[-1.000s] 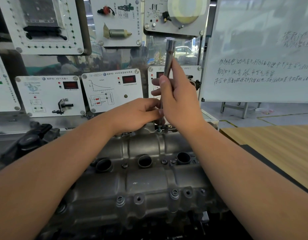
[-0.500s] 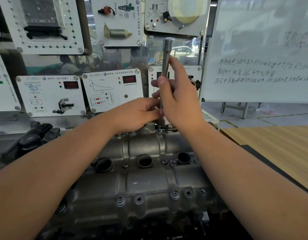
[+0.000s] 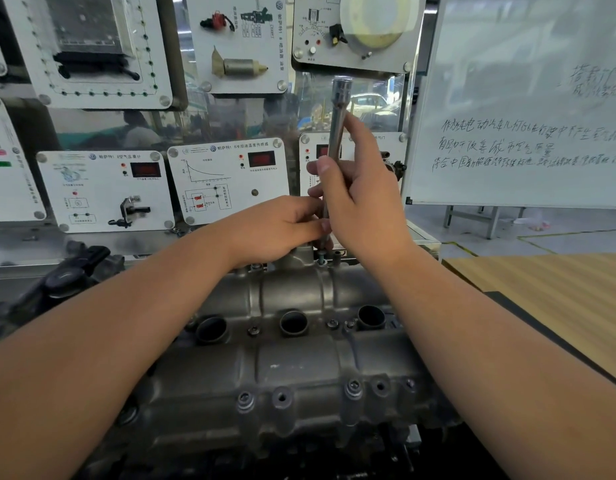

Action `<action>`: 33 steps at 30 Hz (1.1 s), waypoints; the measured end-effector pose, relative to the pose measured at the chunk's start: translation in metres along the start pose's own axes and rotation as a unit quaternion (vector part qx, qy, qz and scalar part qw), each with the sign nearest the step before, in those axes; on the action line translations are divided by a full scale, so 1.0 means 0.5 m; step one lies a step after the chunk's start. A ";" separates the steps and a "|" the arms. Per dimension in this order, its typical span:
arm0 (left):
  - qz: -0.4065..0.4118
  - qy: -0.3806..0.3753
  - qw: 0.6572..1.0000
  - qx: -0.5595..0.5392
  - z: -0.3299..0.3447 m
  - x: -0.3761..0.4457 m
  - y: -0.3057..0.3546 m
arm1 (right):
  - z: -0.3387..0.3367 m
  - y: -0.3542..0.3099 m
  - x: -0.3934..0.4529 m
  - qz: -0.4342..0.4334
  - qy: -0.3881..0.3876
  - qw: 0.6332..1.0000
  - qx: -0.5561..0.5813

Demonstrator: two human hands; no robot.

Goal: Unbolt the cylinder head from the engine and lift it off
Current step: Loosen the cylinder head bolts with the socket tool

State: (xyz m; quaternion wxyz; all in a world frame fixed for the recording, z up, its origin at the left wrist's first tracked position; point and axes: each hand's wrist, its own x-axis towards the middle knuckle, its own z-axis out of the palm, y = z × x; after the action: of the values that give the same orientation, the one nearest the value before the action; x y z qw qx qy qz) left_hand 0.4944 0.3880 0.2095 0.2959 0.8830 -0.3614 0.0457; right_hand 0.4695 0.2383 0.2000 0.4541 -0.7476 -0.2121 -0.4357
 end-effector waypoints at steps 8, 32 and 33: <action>0.003 0.007 1.000 -0.002 0.002 -0.001 0.006 | 0.000 0.000 0.006 -0.039 0.022 0.998 -0.033; 0.015 0.023 0.999 0.025 -0.001 0.007 0.005 | -0.005 -0.011 0.002 -0.052 0.023 0.998 -0.020; 0.015 0.024 0.999 0.021 -0.001 0.007 0.005 | -0.005 -0.011 0.003 -0.066 0.029 0.997 -0.027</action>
State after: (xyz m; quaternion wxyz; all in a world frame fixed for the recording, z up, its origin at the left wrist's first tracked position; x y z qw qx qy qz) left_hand 0.4953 0.3847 0.2122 0.2853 0.8822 -0.3660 0.0793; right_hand 0.4653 0.2385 0.2044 0.4097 -0.7313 -0.2355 -0.4918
